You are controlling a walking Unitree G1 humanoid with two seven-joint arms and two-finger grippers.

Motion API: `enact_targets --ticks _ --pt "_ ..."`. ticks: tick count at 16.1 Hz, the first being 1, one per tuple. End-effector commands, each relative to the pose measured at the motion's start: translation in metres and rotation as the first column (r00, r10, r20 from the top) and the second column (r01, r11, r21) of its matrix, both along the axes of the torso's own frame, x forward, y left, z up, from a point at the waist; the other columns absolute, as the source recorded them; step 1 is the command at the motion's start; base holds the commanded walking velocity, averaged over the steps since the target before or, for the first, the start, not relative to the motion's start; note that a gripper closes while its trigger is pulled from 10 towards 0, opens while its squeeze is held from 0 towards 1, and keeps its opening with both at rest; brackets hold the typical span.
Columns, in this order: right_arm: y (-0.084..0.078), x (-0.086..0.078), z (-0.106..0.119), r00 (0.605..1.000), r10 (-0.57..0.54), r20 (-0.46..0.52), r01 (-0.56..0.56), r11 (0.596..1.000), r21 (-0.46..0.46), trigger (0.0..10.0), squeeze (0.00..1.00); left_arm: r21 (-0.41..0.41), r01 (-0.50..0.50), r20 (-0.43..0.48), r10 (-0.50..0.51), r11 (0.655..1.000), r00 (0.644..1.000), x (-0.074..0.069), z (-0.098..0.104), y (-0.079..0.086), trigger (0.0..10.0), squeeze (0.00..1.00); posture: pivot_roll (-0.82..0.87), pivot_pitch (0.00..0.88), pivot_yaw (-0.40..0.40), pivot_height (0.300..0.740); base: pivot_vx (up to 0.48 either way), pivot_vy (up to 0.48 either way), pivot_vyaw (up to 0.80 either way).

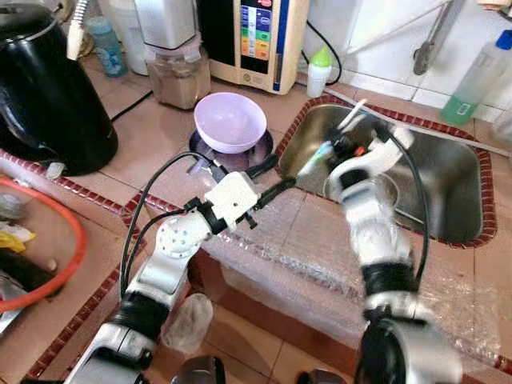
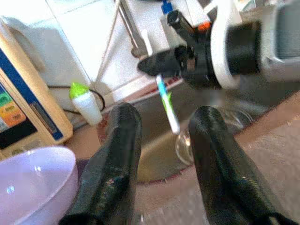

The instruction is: Kitchen organization

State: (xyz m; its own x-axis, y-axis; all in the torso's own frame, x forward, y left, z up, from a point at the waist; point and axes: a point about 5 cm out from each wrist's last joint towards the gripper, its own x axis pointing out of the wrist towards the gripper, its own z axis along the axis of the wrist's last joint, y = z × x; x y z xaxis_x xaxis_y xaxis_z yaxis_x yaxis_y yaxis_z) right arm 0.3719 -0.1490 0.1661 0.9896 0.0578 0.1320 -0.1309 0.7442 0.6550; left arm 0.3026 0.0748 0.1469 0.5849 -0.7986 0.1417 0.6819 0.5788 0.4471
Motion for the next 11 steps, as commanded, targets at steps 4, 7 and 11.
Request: enact_targets --ticks 4,7,11 --pt "-0.026 0.009 -0.028 0.983 -0.121 -0.138 0.097 0.980 -0.173 0.7 0.00 0.079 0.102 -0.149 -0.089 0.992 0.985 -0.017 -0.018 0.002 10.0 1.00 0.04 0.032 0.050 0.740 0.000 0.000 0.00" --pt "-0.040 0.006 -0.048 0.949 -0.192 -0.250 0.123 0.956 -0.266 10.0 1.00 0.102 0.110 -0.197 -0.088 0.989 0.976 -0.020 -0.020 0.007 10.0 1.00 0.06 0.044 0.039 0.740 0.000 0.000 0.00" --pt "-0.039 0.004 -0.058 0.944 -0.180 -0.275 0.087 0.944 -0.318 10.0 1.00 0.122 0.105 -0.235 -0.074 0.987 0.969 -0.020 -0.019 0.011 10.0 1.00 0.07 0.046 0.029 0.740 0.000 0.000 0.00"
